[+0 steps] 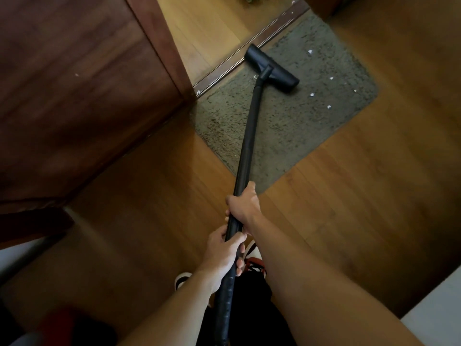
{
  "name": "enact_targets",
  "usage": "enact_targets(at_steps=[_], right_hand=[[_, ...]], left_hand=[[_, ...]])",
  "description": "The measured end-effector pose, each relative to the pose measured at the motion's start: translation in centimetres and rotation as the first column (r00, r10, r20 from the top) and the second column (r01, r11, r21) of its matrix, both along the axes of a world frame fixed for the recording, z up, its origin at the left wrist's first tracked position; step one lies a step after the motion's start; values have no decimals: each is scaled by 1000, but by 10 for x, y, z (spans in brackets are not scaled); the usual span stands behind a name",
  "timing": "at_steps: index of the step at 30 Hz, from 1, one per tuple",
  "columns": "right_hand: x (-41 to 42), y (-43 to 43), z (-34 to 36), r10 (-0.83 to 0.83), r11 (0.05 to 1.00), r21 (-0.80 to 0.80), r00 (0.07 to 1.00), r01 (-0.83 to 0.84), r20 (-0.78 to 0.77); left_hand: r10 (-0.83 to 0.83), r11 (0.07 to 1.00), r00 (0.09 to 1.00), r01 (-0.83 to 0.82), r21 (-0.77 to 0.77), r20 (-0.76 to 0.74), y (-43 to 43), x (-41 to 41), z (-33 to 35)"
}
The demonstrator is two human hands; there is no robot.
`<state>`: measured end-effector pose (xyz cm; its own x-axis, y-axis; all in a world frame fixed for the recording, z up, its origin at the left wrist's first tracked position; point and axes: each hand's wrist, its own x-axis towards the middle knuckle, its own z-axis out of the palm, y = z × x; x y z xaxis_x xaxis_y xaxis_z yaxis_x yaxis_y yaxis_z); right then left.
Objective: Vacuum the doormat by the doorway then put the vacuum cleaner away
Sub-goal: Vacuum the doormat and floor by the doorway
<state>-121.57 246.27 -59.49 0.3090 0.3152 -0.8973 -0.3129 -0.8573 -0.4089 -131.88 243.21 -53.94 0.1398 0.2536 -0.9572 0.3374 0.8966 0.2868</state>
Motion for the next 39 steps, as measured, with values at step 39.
enact_targets(at_steps=[39], right_hand=[[-70, 2, 25, -69, 998, -9, 996, 69, -52]], left_hand=[[-24, 1000, 1000, 24, -17, 18, 6, -72, 28]])
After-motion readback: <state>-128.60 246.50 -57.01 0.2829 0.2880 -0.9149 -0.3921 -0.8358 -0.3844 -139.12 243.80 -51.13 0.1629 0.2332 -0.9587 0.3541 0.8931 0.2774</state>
